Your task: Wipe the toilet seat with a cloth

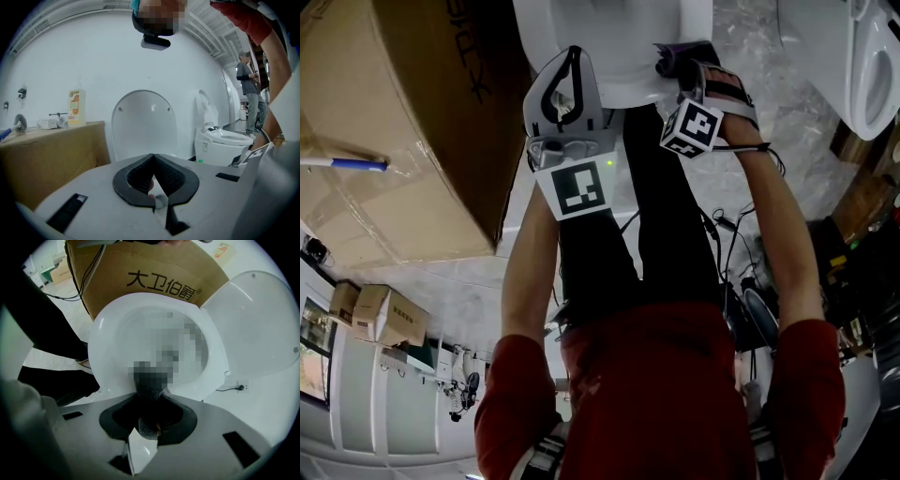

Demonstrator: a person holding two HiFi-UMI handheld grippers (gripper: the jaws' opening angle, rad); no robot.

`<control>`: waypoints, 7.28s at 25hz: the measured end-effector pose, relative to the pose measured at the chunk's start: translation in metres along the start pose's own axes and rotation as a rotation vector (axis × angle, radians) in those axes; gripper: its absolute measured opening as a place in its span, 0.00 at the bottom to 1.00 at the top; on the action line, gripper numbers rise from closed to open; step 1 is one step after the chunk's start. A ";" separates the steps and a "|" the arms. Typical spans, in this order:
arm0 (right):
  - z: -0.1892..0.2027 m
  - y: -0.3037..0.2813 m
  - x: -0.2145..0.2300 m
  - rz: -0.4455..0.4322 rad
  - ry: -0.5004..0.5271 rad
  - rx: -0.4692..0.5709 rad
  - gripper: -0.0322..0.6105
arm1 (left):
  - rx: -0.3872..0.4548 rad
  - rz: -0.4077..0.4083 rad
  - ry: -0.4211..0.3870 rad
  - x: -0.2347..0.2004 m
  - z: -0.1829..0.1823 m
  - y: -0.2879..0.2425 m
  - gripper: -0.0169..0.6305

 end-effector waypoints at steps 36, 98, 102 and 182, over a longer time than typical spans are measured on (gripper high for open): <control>-0.140 0.019 -0.014 -0.418 -0.658 0.183 0.18 | 0.057 -0.193 0.087 -0.078 -0.004 0.076 0.05; -0.149 -0.054 0.261 -0.081 -0.860 0.325 0.18 | 0.083 -0.125 0.132 -0.076 -0.028 0.017 0.05; -0.121 -0.054 0.269 -0.039 -0.897 0.338 0.18 | 0.076 -0.105 0.124 -0.066 -0.029 0.010 0.05; 0.036 0.579 0.190 0.948 -0.905 1.059 0.18 | 0.522 -0.055 0.058 0.021 -0.438 0.181 0.05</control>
Point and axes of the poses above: the fingertips, and each gripper's own axes: y backward along the fingers, x to its right, z out of its underside, the point moved 9 cm from there along y, backward along the fingers, and after that the axes turned 10 degrees about y, right-handed, at the moved point
